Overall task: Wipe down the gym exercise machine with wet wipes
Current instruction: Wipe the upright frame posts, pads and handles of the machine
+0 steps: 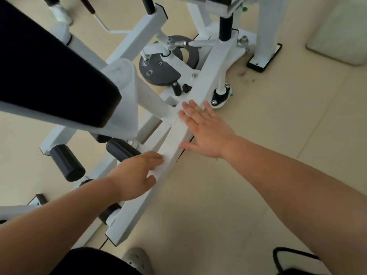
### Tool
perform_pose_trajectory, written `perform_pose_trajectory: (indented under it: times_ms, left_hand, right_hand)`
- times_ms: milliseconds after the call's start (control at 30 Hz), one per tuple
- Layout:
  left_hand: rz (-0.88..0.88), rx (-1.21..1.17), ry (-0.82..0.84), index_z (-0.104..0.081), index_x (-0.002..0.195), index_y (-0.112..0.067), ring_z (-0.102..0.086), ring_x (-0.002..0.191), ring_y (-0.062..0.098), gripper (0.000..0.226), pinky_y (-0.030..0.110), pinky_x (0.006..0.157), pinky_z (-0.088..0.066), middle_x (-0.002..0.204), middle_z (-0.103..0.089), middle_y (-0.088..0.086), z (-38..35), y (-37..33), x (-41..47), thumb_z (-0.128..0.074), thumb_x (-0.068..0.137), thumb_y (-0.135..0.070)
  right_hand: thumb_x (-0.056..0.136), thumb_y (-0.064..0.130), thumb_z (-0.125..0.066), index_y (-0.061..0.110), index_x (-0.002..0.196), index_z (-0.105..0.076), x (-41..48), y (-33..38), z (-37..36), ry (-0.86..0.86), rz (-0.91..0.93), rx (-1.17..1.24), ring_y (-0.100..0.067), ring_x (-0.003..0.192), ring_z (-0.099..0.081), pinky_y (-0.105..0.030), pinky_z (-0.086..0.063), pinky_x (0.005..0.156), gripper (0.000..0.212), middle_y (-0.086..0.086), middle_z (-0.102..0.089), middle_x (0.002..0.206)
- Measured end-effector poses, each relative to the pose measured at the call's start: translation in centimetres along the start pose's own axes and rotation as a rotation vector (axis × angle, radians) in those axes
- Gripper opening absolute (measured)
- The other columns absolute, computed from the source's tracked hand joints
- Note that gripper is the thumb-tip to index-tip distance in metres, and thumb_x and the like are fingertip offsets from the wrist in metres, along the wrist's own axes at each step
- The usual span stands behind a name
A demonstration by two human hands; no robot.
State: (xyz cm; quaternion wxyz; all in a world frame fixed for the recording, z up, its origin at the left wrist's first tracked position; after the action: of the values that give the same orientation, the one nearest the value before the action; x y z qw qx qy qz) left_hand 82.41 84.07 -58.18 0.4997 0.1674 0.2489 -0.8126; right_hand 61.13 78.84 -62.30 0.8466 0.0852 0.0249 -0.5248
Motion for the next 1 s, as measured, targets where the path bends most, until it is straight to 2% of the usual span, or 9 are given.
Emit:
perform_pose_trajectory:
  times_ms: [133, 267, 333, 433, 533, 667, 800, 867, 1000]
  left_hand:
    - [-0.037, -0.139, -0.192, -0.069, 0.128, -0.02, -0.064, 0.098, 0.006, 0.047, 0.02, 0.09, -0.049, 0.127, -0.065, -0.008, -0.3, 2.7, -0.2, -0.063, 0.085, -0.001]
    - [-0.013, -0.167, -0.248, -0.076, 0.116, -0.023, -0.064, 0.091, 0.005, 0.048, 0.031, 0.087, -0.055, 0.106, -0.069, -0.015, 0.1, 4.4, -0.1, -0.062, 0.081, 0.006]
    - [-0.039, -0.132, -0.258, -0.076, 0.116, -0.022, -0.062, 0.095, 0.005, 0.048, 0.025, 0.088, -0.05, 0.111, -0.07, -0.013, 0.3, 4.7, -0.2, -0.06, 0.082, 0.007]
    - [-0.06, -0.098, -0.275, -0.075, 0.118, -0.02, -0.057, 0.099, 0.004, 0.049, 0.022, 0.091, -0.045, 0.117, -0.068, -0.007, 0.3, 4.9, -0.7, -0.062, 0.08, 0.008]
    - [-0.006, -0.105, -0.195, -0.069, 0.128, -0.023, -0.05, 0.102, 0.003, 0.055, 0.024, 0.097, -0.041, 0.132, -0.059, -0.009, -0.1, 5.9, -1.2, -0.063, 0.081, 0.003]
    - [0.09, -0.068, -0.077, -0.051, 0.146, -0.034, -0.047, 0.13, 0.015, 0.067, 0.034, 0.109, -0.039, 0.159, -0.033, -0.01, -0.8, 7.7, -1.8, -0.064, 0.086, -0.006]
    - [0.093, -0.076, -0.072, -0.046, 0.149, -0.036, -0.037, 0.143, 0.017, 0.068, 0.039, 0.115, -0.035, 0.162, -0.027, -0.01, -0.8, 7.8, -1.9, -0.062, 0.088, -0.009]
    - [0.101, -0.086, -0.076, -0.047, 0.148, -0.035, -0.037, 0.143, 0.016, 0.067, 0.038, 0.115, -0.034, 0.162, -0.027, -0.011, -0.8, 7.7, -1.8, -0.061, 0.088, -0.01]
    - [0.102, -0.093, -0.06, -0.046, 0.149, -0.036, -0.034, 0.146, 0.014, 0.066, 0.038, 0.118, -0.031, 0.162, -0.026, -0.013, -0.8, 7.6, -1.9, -0.061, 0.09, -0.011]
  right_hand:
    - [0.092, 0.085, -0.021, 0.007, 0.164, -0.006, -0.7, 2.2, -2.3, -0.164, 0.057, -0.079, -0.03, 0.158, 0.013, -0.053, 0.01, 0.126, 0.108, -0.016, 0.004, 0.172]
    - [0.09, 0.086, -0.015, 0.009, 0.164, -0.002, -2.2, 7.2, -4.8, -0.142, 0.277, -0.141, -0.03, 0.158, 0.016, -0.054, 0.009, 0.127, 0.108, -0.015, 0.006, 0.172]
    - [0.09, 0.086, -0.013, 0.011, 0.164, -0.001, -1.7, 7.0, -4.4, -0.135, 0.272, -0.176, -0.028, 0.158, 0.015, -0.054, 0.012, 0.126, 0.106, -0.013, 0.006, 0.172]
    - [0.089, 0.088, -0.011, 0.011, 0.165, -0.002, -0.3, 3.2, -2.1, -0.145, 0.044, -0.183, -0.029, 0.158, 0.015, -0.056, 0.011, 0.126, 0.109, -0.012, 0.007, 0.172]
    - [0.084, 0.092, -0.008, 0.009, 0.164, -0.001, 0.3, 1.5, -1.1, -0.153, -0.112, -0.139, -0.03, 0.158, 0.016, -0.057, 0.007, 0.126, 0.115, -0.015, 0.01, 0.172]
    - [0.085, 0.092, -0.011, 0.005, 0.163, 0.008, -0.7, 6.6, -3.4, -0.144, 0.052, -0.101, -0.031, 0.155, 0.024, -0.056, 0.008, 0.126, 0.118, -0.017, 0.023, 0.168]
    - [0.09, 0.087, -0.013, 0.004, 0.163, 0.004, -2.1, 10.8, -5.6, -0.149, 0.306, -0.176, -0.029, 0.158, 0.015, -0.051, 0.007, 0.128, 0.112, -0.014, 0.013, 0.171]
    - [0.091, 0.085, -0.008, 0.005, 0.164, -0.001, -1.8, 9.3, -4.6, -0.167, 0.286, -0.198, -0.028, 0.159, 0.008, -0.05, 0.006, 0.128, 0.108, -0.013, 0.003, 0.172]
    - [0.088, 0.089, -0.008, 0.006, 0.164, -0.005, -1.1, 4.2, -2.5, -0.182, 0.014, -0.175, -0.026, 0.16, 0.003, -0.051, 0.004, 0.128, 0.112, -0.012, -0.004, 0.173]
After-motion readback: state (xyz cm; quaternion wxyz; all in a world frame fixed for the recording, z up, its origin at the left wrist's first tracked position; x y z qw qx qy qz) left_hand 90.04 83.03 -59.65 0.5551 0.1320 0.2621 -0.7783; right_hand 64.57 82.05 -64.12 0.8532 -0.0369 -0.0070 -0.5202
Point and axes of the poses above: each hand's wrist, its own x-axis towards the middle knuckle, its own z-axis out of the back of the hand, y = z × x, the point moved 5 cm from there along x, towards the middle knuckle
